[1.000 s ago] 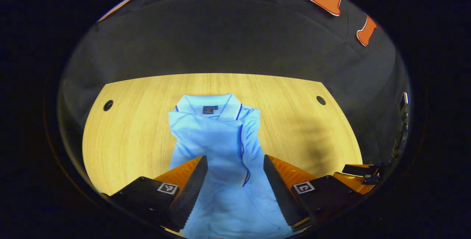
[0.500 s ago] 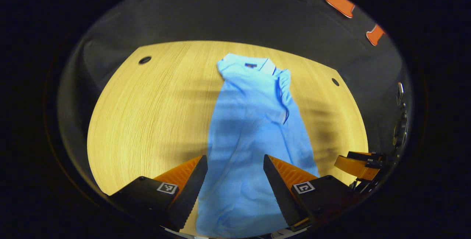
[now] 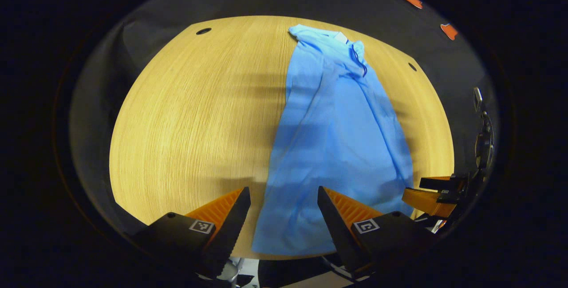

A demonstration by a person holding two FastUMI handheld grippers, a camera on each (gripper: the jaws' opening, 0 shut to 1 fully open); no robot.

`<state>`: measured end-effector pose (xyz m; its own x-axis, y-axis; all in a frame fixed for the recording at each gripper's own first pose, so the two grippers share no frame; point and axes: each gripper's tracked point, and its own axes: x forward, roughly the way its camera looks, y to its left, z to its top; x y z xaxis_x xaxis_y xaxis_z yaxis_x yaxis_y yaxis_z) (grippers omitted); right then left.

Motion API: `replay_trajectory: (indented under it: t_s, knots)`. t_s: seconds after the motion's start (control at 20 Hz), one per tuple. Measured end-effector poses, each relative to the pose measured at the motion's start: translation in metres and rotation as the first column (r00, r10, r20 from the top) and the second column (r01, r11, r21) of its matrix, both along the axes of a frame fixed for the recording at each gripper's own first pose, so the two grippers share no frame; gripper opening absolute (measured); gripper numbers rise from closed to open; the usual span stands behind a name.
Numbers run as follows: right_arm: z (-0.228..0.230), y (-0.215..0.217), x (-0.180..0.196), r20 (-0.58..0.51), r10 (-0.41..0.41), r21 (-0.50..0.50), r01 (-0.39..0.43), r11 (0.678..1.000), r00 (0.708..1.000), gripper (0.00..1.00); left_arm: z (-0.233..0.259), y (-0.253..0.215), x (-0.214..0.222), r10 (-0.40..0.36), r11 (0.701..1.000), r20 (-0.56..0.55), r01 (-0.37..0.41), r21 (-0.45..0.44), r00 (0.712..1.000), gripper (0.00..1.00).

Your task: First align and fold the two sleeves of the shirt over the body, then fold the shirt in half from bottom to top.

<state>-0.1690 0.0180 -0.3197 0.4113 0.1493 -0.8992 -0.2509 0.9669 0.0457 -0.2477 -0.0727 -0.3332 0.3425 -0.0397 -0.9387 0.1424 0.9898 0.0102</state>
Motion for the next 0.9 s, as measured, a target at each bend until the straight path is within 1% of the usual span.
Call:
replay_trajectory:
  t_s: [0.1, 0.25, 0.35, 0.45, 0.6, 0.7, 0.9]
  knots:
    - [-0.01, -0.001, -0.019, -0.04, 0.0, -0.013, -0.001, 1.0, 0.999, 0.99, -0.006, 0.004, -0.015, -0.017, 1.0, -0.032, 0.017, 0.014, 0.999, 0.98]
    - [-0.022, -0.006, -0.037, -0.08, -0.009, -0.045, 0.006, 0.999, 0.997, 0.99, -0.014, 0.003, -0.029, 0.01, 1.0, -0.085, -0.009, 0.003, 0.996, 0.98]
    - [-0.024, -0.008, -0.037, -0.077, -0.013, -0.063, 0.009, 0.998, 0.997, 0.99, -0.02, 0.008, -0.04, 0.004, 1.0, -0.093, -0.002, 0.017, 0.996, 0.98]
    - [-0.028, -0.01, -0.036, -0.069, -0.011, -0.085, 0.005, 0.996, 0.998, 0.99, -0.023, 0.004, -0.039, -0.015, 0.999, -0.096, 0.018, 0.036, 0.995, 0.98]
    - [-0.037, -0.013, -0.044, -0.089, -0.008, -0.102, -0.002, 0.995, 0.996, 0.99, -0.031, 0.001, -0.044, -0.028, 0.998, -0.115, 0.033, 0.045, 0.993, 0.98]
    - [-0.037, -0.015, -0.042, -0.077, -0.006, -0.116, -0.003, 0.993, 0.997, 0.99, -0.035, 0.0, -0.048, -0.025, 0.998, -0.118, 0.032, 0.054, 0.993, 0.98]
    - [-0.041, -0.019, -0.041, -0.052, 0.009, -0.175, -0.018, 0.984, 0.999, 0.95, -0.043, 0.005, -0.054, -0.015, 0.996, -0.132, 0.027, 0.089, 0.991, 0.98]
